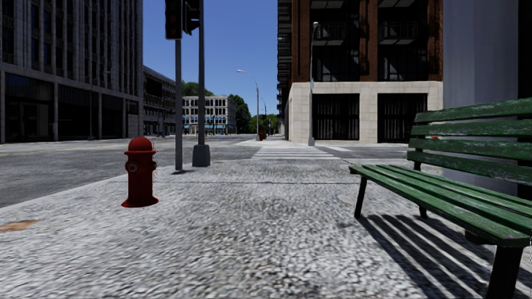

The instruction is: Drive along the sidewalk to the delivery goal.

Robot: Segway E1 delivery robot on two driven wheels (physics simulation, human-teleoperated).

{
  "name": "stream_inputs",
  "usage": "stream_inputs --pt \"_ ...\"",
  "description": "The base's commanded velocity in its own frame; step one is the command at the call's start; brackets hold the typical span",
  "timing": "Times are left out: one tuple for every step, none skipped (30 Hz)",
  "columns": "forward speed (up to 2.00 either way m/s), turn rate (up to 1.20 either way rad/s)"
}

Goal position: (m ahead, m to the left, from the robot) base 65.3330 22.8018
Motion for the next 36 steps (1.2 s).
stream_inputs --pt "2.0 0.0" --pt "2.0 0.0" --pt "2.0 0.0" --pt "2.0 0.0" --pt "2.0 0.0" --pt "2.0 0.0" --pt "2.0 0.0" --pt "2.0 0.0" --pt "2.0 0.0" --pt "2.0 0.0" --pt "2.0 0.0" --pt "2.0 0.0" --pt "2.0 0.0" --pt "2.0 0.0" --pt "2.0 0.0" --pt "2.0 -0.09" --pt "2.0 -0.15" --pt "2.0 -0.15" --pt "2.0 -0.16" --pt "2.0 -0.16" --pt "2.0 -0.17" --pt "2.0 -0.17" --pt "2.0 -0.17" --pt "2.0 -0.17" --pt "2.0 -0.18" --pt "2.0 -0.2" --pt "2.0 -0.22" --pt "2.0 -0.22" --pt "2.0 -0.26" --pt "2.0 -0.28" --pt "2.0 -0.29" --pt "2.0 -0.29" --pt "2.0 -0.29" --pt "2.0 -0.29" --pt "2.0 -0.29" --pt "2.0 -0.29"
